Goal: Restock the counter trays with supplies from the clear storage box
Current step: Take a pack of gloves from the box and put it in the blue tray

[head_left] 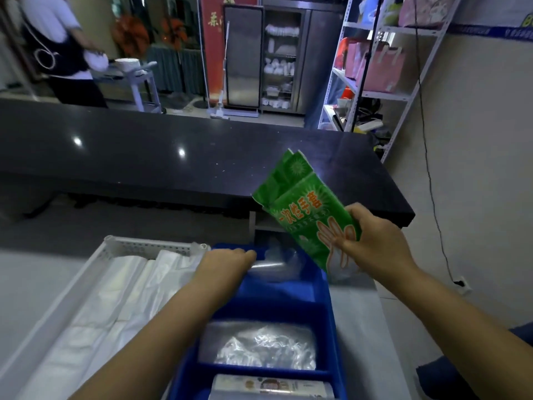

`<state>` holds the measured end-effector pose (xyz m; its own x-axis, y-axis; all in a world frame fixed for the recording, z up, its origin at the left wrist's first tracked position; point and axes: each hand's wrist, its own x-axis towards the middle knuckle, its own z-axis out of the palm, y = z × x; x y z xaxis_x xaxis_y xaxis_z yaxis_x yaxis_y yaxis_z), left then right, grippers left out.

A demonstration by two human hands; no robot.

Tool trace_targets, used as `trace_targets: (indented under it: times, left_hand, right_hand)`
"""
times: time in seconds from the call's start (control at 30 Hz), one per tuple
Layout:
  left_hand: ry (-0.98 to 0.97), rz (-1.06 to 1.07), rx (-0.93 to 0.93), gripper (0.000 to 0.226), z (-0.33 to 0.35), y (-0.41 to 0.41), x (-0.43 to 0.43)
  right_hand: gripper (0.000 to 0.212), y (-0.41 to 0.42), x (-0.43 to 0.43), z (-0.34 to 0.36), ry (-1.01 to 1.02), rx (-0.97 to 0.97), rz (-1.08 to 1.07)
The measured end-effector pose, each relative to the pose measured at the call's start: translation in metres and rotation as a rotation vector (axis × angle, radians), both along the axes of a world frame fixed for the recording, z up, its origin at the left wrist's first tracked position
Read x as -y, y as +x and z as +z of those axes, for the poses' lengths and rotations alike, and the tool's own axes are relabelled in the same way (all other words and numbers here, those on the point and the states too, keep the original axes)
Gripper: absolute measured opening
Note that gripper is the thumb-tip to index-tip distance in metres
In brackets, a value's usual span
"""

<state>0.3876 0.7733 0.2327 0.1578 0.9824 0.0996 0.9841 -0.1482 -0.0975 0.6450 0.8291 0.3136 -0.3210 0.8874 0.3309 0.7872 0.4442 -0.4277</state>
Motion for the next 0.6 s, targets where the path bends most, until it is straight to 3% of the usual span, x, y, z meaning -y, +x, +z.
trace_targets:
  times: [0.1,0.37,0.6]
  left_hand:
    - [0.057,0.062,0.043,0.020,0.020,-0.028,0.033]
    - [0.194,0.424,0.137,0.012,0.053,-0.089,0.116]
    - [0.215,0.611,0.234,0.015,0.040,-0.112,0.151]
  right_hand:
    - [0.032,-0.028,-0.011,-0.004,0.031,0.094,0.125]
    - [0.029,-0.093,-0.028,-0.044,-0.028,0.618,0.397]
    - [0.030,-0.110,-0.048,-0.053,-0.408,0.611,0.474]
